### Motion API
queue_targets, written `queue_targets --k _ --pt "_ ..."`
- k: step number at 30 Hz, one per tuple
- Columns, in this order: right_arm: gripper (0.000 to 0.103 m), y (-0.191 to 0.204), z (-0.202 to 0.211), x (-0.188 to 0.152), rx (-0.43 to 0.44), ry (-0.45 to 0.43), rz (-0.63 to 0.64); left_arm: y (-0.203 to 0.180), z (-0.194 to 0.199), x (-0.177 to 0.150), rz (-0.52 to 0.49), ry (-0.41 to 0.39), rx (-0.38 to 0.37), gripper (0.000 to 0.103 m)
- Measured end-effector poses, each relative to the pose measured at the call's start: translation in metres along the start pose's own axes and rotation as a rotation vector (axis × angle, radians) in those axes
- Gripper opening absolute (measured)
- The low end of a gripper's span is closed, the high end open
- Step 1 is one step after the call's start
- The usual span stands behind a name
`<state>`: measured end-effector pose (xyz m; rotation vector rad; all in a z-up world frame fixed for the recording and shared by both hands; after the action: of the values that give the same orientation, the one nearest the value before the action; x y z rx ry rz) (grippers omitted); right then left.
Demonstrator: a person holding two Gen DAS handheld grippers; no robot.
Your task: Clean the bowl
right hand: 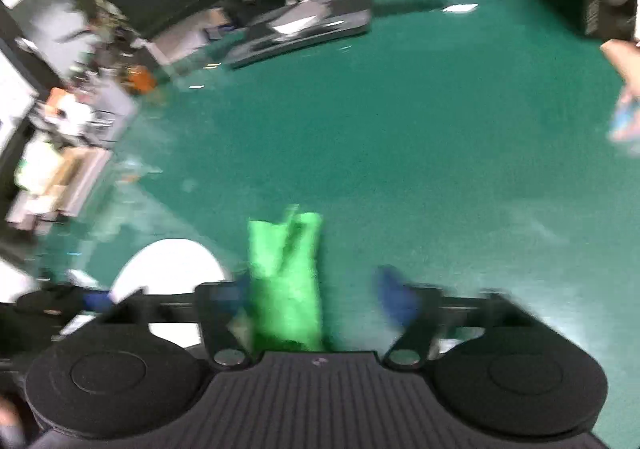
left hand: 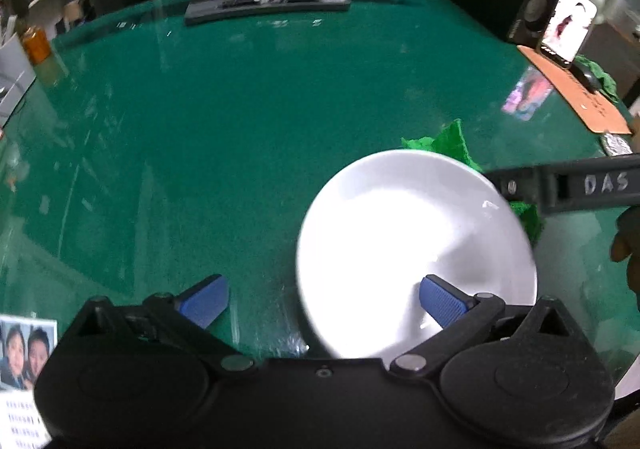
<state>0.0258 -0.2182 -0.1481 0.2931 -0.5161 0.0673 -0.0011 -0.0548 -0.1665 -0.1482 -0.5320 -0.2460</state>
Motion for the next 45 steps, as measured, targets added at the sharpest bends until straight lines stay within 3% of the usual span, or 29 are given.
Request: queue_targets --k 3,7,12,19,22,28,29,30,32,33,34,35,39,44,45 --pt "0.102 0.006 -0.001 -0.013 -0.09 0.039 0.117 0.0 -0.002 0.003 -0.033 -0.014 -0.022 0.103" --pt "0.102 -0.005 0.006 -0.017 -0.143 0.019 0.002 -0.002 -0.003 0.007 -0.072 -0.006 -0.045 0.103" --pt "0.103 -0.006 0.003 -0.026 -0.22 0.053 0.016 -0.001 -0.005 0.008 -0.119 0.001 -0.074 0.103" --pt "0.103 0.002 -0.003 -0.018 -0.222 0.049 0.018 0.007 -0.007 0.012 -0.116 -0.025 -0.076 0.103" --pt "0.103 0.008 -0.005 -0.009 -0.137 -0.042 0.105 0.008 -0.007 0.012 -0.104 -0.022 -0.066 0.103" --pt "0.102 0.011 -0.001 -0.012 -0.129 0.037 0.162 0.01 -0.003 0.008 -0.082 -0.028 -0.053 0.103" --pt "0.101 0.009 0.003 -0.009 -0.125 0.04 0.116 0.01 -0.003 0.008 -0.076 -0.028 -0.049 0.103" --pt "0.095 0.007 0.006 -0.005 -0.122 0.042 0.07 0.011 -0.003 0.008 -0.072 -0.028 -0.046 0.103" --pt "0.071 0.006 0.009 0.001 -0.101 0.04 0.016 0.012 -0.002 0.007 -0.068 -0.026 -0.042 0.103" --pt "0.045 0.008 0.01 0.003 -0.085 0.035 0.009 0.012 -0.002 0.007 -0.068 -0.025 -0.042 0.103" --pt "0.03 0.009 0.01 0.004 -0.084 0.037 0.01 0.012 -0.001 0.006 -0.068 -0.024 -0.044 0.103" --pt "0.029 0.012 0.009 0.006 -0.085 0.028 0.009 0.013 -0.001 0.006 -0.07 -0.022 -0.045 0.103" --pt "0.03 0.019 0.003 0.01 -0.083 0.008 0.008 0.013 0.0 0.006 -0.074 -0.023 -0.047 0.103" --pt "0.05 0.022 0.0 0.021 -0.096 -0.029 0.02 0.013 -0.001 0.006 -0.082 -0.028 -0.051 0.103" --pt "0.059 0.02 -0.005 0.026 -0.099 -0.035 0.024 0.012 -0.001 0.006 -0.084 -0.028 -0.052 0.103"
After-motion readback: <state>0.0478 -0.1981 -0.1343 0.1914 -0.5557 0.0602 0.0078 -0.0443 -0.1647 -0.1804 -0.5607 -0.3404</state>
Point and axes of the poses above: each gripper's, at about its wrist camera, not at the fingertips, and z roughly against the way its jaws point, y to its left, x to its top, the point moved 10 cm from there along -z, roughly the way its jaws point, and after that the axes turned 1 degree about -y, right-handed, at the moved point
